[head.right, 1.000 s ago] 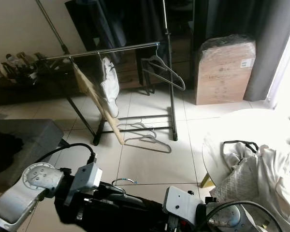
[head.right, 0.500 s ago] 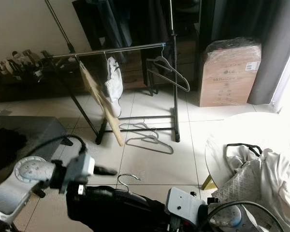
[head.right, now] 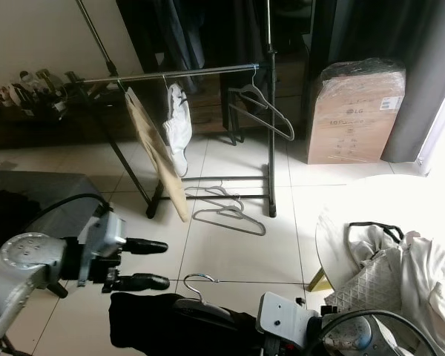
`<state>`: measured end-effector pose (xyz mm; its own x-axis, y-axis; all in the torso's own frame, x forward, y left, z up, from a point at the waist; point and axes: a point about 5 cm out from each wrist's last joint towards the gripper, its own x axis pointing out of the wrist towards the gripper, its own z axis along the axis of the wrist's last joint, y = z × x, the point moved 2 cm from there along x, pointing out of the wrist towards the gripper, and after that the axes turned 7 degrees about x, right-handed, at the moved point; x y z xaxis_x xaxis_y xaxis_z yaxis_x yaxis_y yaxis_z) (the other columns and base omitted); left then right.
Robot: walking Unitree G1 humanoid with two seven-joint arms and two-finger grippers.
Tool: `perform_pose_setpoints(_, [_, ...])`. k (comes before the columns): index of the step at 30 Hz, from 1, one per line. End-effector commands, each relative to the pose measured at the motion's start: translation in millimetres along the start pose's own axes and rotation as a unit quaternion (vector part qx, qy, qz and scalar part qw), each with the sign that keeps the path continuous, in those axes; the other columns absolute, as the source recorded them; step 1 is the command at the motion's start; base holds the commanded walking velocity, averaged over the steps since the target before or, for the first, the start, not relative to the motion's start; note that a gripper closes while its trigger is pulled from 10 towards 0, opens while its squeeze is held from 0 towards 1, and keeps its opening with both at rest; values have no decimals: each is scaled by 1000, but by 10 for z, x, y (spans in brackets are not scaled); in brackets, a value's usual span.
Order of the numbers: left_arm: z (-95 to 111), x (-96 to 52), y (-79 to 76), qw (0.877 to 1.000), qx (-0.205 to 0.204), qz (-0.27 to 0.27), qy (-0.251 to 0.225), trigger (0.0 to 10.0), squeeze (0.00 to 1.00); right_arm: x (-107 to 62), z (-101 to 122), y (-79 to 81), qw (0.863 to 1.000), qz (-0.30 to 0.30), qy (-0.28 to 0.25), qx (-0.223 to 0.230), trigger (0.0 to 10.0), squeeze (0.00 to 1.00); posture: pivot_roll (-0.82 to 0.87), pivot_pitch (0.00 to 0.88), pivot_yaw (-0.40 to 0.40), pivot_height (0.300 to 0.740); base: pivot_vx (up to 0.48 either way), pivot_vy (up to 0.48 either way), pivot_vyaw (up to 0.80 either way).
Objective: Hang hanger
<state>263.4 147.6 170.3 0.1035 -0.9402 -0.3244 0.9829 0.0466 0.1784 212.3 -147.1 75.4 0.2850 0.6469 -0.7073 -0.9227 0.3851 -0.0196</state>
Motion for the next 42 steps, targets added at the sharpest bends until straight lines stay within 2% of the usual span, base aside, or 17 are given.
perform_pose_setpoints(1, [205,-190,-10,999,37,-22,1,10000,0,16,112,15,1000,8,-22,-20,0,0,-184,124,157,740,0,0,0])
perform_pose_setpoints(2, [205,-190,-10,999,37,-22,1,10000,0,16,112,15,1000,8,-22,-20,0,0,-184,124,157,740,0,0,0])
perform_pose_setpoints(4, [128,-163,-139,998,22,-65,18,10000,0,31,138,-1,999,8,-24,-24,0,0,-185,126,157,740,0,0,0])
perform_pose_setpoints(5, [128,-163,-139,998,22,-65,18,10000,0,31,138,-1,999,8,-24,-24,0,0,-185,126,157,740,0,0,0])
perform_pose_setpoints(7, [4,-124,-303,992,-3,-115,49,10000,0,38,151,-10,999,9,-24,-27,0,0,-186,128,158,740,0,0,0])
perform_pose_setpoints(12, [-98,-76,-457,984,-30,-153,84,10000,0,39,155,-48,999,3,-22,-30,0,0,-188,130,164,740,0,0,0])
perform_pose_setpoints(13, [-230,-46,-555,977,-50,-163,127,10000,0,38,209,-107,999,-6,-29,-34,0,0,-190,130,165,740,0,0,0])
perform_pose_setpoints(15, [-296,-25,-552,977,-48,-153,142,10000,0,41,238,-125,999,-9,-33,-36,0,0,-188,131,166,740,0,0,0])
perform_pose_setpoints(16, [-356,19,-512,979,-42,-130,149,10000,0,45,277,-140,998,-11,-38,-39,0,0,-188,133,165,740,0,0,0])
perform_pose_setpoints(19, [-372,70,-447,984,-35,-99,145,10000,0,45,314,-142,998,-10,-43,-44,0,0,-188,135,165,740,0,0,0])
perform_pose_setpoints(21, [-377,119,-385,988,-27,-69,133,10000,0,37,348,-138,998,-7,-48,-48,0,0,-186,135,165,740,0,0,0])
perform_pose_setpoints(25, [-291,243,-234,996,-44,3,74,10000,0,39,384,-131,997,-2,-51,-55,0,0,-191,138,161,740,0,0,0])
perform_pose_setpoints(29, [-54,219,-263,998,-61,-24,22,10000,0,52,360,-114,997,5,-47,-55,0,0,-190,140,157,740,0,0,0])
perform_pose_setpoints(35, [87,2,-250,997,-55,-58,12,10000,0,72,306,-82,998,16,-39,-54,0,0,-183,141,159,740,0,0,0])
perform_pose_setpoints(36, [87,2,-250,997,-55,-58,12,10000,0,72,306,-82,998,16,-39,-54,0,0,-183,141,159,740,0,0,0])
perform_pose_setpoints(38, [94,-81,-227,997,-35,-66,31,10000,0,86,305,-68,998,20,-38,-55,0,0,-182,140,160,740,0,0,0])
perform_pose_setpoints(42, [-67,-54,-193,995,-15,-51,85,10000,0,83,313,-67,997,21,-38,-61,0,0,-183,141,161,740,0,0,0])
